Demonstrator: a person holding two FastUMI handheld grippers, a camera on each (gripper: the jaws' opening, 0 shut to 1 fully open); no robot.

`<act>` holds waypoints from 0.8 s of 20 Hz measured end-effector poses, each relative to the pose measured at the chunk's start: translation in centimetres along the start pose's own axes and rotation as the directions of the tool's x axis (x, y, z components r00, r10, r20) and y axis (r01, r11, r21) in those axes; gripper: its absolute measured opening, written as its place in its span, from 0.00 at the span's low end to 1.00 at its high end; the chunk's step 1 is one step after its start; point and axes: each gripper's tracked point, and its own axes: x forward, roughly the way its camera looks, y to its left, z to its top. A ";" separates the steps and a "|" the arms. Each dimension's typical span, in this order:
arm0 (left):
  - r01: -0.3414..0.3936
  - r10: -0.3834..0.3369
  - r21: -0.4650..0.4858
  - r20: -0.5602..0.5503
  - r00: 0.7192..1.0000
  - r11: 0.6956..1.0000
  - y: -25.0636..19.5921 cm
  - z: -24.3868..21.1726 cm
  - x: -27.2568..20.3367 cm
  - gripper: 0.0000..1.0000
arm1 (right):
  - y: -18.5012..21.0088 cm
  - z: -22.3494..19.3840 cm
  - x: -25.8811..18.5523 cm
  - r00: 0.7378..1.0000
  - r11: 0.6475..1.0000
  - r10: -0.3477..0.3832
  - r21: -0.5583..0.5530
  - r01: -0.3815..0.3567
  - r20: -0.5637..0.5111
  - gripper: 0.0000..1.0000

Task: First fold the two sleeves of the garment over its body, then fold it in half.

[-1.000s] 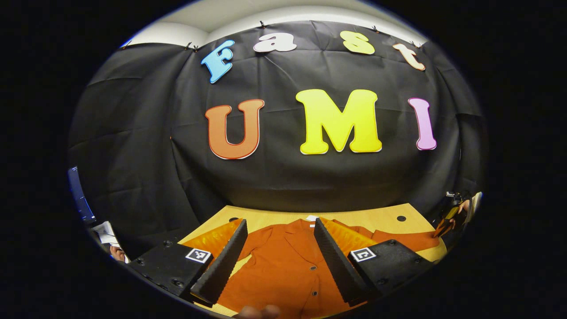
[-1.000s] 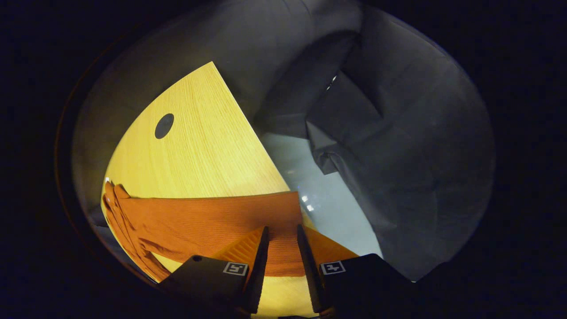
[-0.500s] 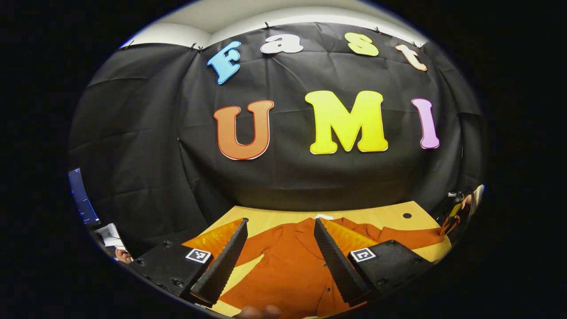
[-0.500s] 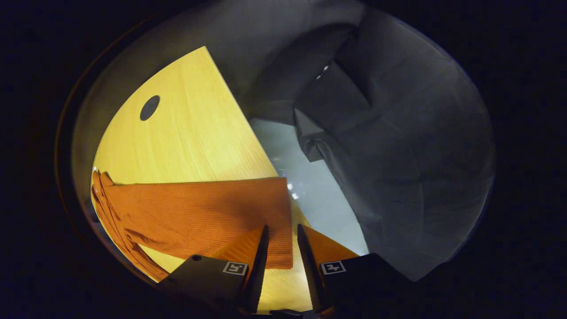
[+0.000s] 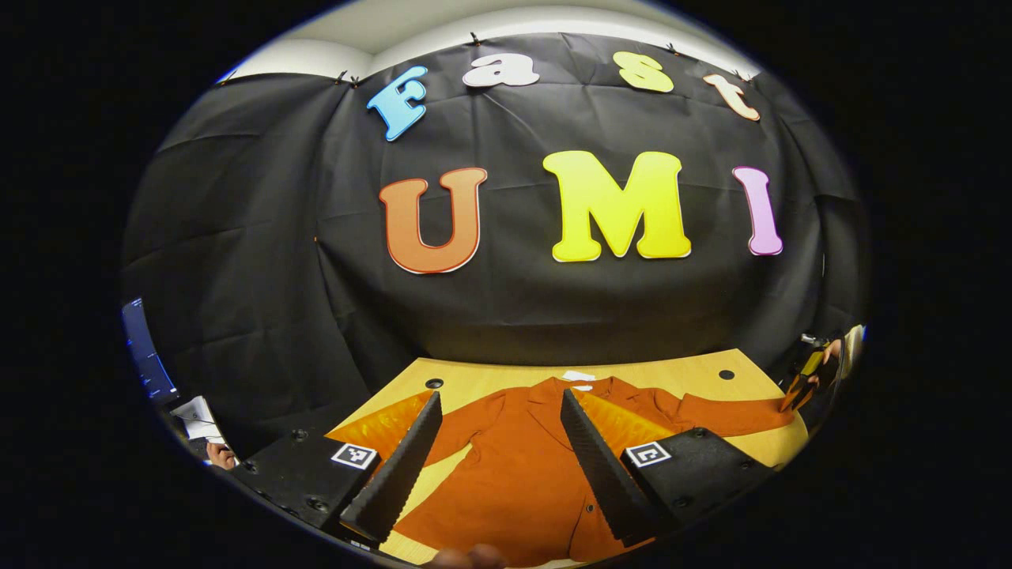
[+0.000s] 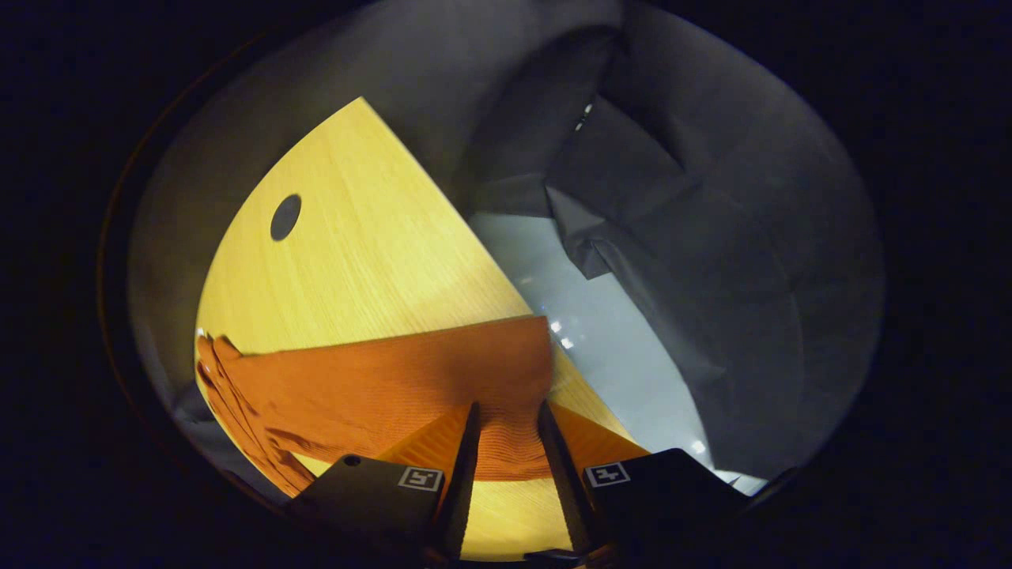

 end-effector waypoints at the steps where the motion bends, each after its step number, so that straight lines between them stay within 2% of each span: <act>1: 0.003 -0.003 -0.001 0.004 1.000 1.000 0.1 0.1 0.0 0.98 | 0.1 -0.5 -0.7 1.000 1.000 -0.011 0.027 0.011 -0.008 0.26; 2: 0.001 -0.001 -0.002 0.005 1.000 1.000 0.3 0.1 0.2 0.98 | 0.7 -0.6 0.2 1.000 0.999 -0.023 0.045 0.023 -0.015 0.09; 5: -0.007 0.007 -0.010 0.012 1.000 1.000 1.3 0.2 0.4 0.98 | 0.7 -1.6 -0.6 0.999 0.998 -0.042 0.056 0.043 -0.012 0.10; 9: -0.013 0.013 -0.006 0.028 1.000 1.000 3.3 0.2 0.9 0.98 | 1.8 -0.8 -4.9 0.992 0.997 -0.075 0.032 0.072 0.102 0.10; 10: -0.004 0.004 -0.015 0.030 1.000 1.000 3.7 0.0 1.0 0.98 | 3.1 -1.2 -6.0 0.990 0.997 -0.068 0.032 0.064 0.126 0.00; 12: 0.007 -0.005 -0.051 0.041 0.999 0.999 4.8 0.3 1.3 0.98 | 7.5 -1.6 -9.5 0.985 1.000 0.016 -0.007 -0.015 0.174 0.00; 13: 0.017 -0.013 -0.069 0.050 0.999 0.997 5.2 0.5 1.5 0.98 | 9.1 -1.9 -11.1 0.980 0.999 0.030 -0.042 -0.022 0.198 0.00; 14: 0.024 -0.020 -0.077 0.052 0.998 0.997 5.8 0.2 1.6 0.98 | 11.7 -2.6 -12.7 0.973 0.996 0.057 -0.080 -0.040 0.223 0.00; 16: 0.034 -0.029 -0.074 0.057 0.998 0.997 7.1 -0.2 2.0 0.98 | 18.1 -4.9 -15.5 0.960 0.978 0.159 -0.170 -0.121 0.229 0.00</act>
